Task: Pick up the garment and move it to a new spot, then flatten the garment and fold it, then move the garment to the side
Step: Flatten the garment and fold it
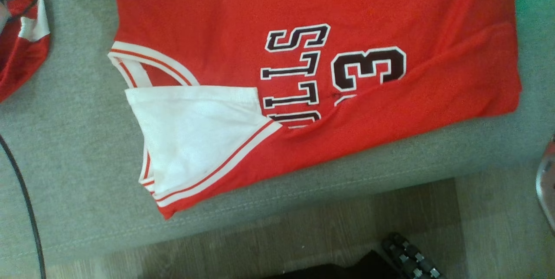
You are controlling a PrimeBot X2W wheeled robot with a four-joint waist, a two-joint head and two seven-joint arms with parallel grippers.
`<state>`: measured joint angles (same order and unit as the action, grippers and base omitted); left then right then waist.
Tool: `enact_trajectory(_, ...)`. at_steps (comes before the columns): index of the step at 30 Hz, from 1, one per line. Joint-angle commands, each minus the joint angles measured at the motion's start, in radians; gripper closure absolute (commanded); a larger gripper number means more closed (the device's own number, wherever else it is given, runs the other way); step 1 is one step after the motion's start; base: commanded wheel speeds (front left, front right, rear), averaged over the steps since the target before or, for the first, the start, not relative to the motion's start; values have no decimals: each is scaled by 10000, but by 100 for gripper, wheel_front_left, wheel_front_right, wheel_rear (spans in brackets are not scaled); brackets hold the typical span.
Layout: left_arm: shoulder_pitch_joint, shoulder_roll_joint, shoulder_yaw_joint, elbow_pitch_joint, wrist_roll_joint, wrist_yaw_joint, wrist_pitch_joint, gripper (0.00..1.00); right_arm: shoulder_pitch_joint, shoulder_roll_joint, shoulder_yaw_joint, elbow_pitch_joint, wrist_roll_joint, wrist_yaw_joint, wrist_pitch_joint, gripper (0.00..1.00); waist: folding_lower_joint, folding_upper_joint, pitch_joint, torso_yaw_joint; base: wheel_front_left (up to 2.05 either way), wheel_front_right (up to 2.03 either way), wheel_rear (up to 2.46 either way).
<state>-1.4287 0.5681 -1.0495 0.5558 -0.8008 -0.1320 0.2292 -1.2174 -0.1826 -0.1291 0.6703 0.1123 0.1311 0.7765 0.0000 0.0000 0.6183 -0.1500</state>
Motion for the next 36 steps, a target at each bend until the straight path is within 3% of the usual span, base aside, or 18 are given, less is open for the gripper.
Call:
enact_trajectory(1, -672, 465, 446, -70, 120, 14, -295, 100, -438, -103, 77, -411, 141, -4, -337, 100, 0, 0, -13, 6, 0, 0, 0)
enact_trajectory(7, -977, 355, 657, 309, 406, 54, -1667, 100, -543, -448, 212, -264, 703, -4, -1787, 100, 0, 0, -75, 56, 0, 0, 0)
enact_trajectory(13, -883, 200, 814, 495, 351, 54, -2801, 100, -313, -830, 562, -175, 1623, -4, -2490, 100, 0, 0, -350, 221, 0, 0, 0)
enact_trajectory(20, 160, 787, 798, -650, -100, 89, -3149, 100, 634, -1321, 969, -655, 2738, -4, -2514, 100, 0, 0, -762, 522, 0, 0, 0)
enact_trajectory(26, 1713, 1696, 843, -2683, -875, 640, -2762, 100, 1734, -1888, 1126, -1488, 3338, -4, -2312, 100, 0, 0, -966, 845, 0, 0, 0)
enact_trajectory(36, 3957, 3519, 731, -6411, -1501, 2222, -2337, 100, 3312, -2475, 855, -2606, 3749, -4, -1977, 100, 0, 0, -1072, 1139, 0, 0, 0)
